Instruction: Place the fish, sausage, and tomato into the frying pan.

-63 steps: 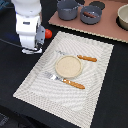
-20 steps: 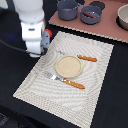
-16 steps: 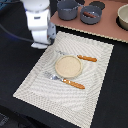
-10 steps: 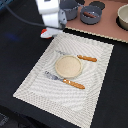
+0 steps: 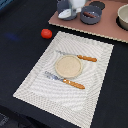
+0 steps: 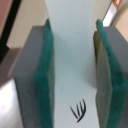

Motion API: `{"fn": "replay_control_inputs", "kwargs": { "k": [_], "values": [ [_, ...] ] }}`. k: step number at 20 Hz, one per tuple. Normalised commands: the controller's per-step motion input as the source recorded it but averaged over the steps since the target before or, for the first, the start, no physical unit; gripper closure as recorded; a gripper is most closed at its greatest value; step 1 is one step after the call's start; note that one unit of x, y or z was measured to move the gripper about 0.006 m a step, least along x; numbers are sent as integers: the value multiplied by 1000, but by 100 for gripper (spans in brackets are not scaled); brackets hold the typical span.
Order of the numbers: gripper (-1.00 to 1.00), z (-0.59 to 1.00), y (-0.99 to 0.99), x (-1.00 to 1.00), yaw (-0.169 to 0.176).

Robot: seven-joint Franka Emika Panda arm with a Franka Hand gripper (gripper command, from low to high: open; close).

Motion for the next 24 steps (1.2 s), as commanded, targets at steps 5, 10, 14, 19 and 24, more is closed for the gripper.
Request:
{"fn": "replay_control_inputs", "kwargs": {
  "k": [5, 10, 14, 19, 24],
  "values": [
    [100, 687, 906, 736, 0],
    [100, 158, 934, 663, 0],
    [100, 0, 941, 645, 0],
    [100, -20, 939, 634, 0],
    [100, -93, 767, 623, -7]
  ]
}}
